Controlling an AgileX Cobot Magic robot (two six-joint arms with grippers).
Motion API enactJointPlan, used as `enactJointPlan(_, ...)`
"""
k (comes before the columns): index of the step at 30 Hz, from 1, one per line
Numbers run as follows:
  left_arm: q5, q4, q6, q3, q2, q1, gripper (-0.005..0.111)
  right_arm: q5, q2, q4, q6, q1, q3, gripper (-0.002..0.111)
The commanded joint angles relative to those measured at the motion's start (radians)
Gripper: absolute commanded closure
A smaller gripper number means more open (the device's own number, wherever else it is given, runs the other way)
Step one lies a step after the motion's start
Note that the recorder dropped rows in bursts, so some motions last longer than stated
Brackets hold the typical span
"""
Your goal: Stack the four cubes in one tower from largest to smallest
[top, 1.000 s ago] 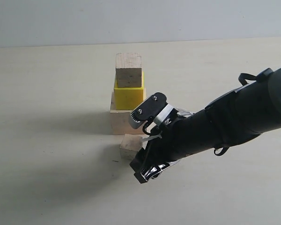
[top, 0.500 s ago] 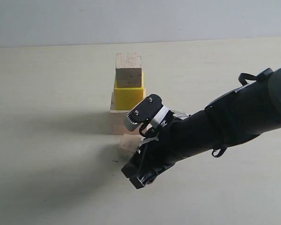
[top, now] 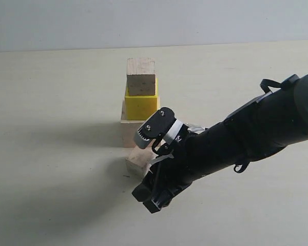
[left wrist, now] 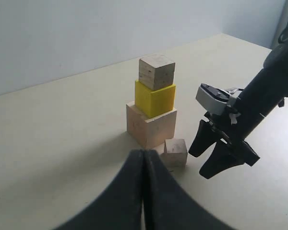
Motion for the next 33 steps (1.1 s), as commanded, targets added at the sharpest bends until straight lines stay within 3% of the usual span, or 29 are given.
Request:
enactJointPlan(1,-0.011,-0.007,-0.001,0.004,-0.003,-0.006,0.107,-0.053,0.003,0.018,0.005,0.002,-0.005,0.045)
enactJointPlan(29,-0.011,-0.007,-0.001,0.004,-0.003,-0.006,0.107,-0.072,0.003,0.011,-0.064,0.002,-0.034,0.045)
enactJointPlan(33,-0.011,-0.007,-0.001,0.004,-0.003,-0.006,0.107,-0.009,0.003,0.001,-0.066,0.002,-0.034,0.046)
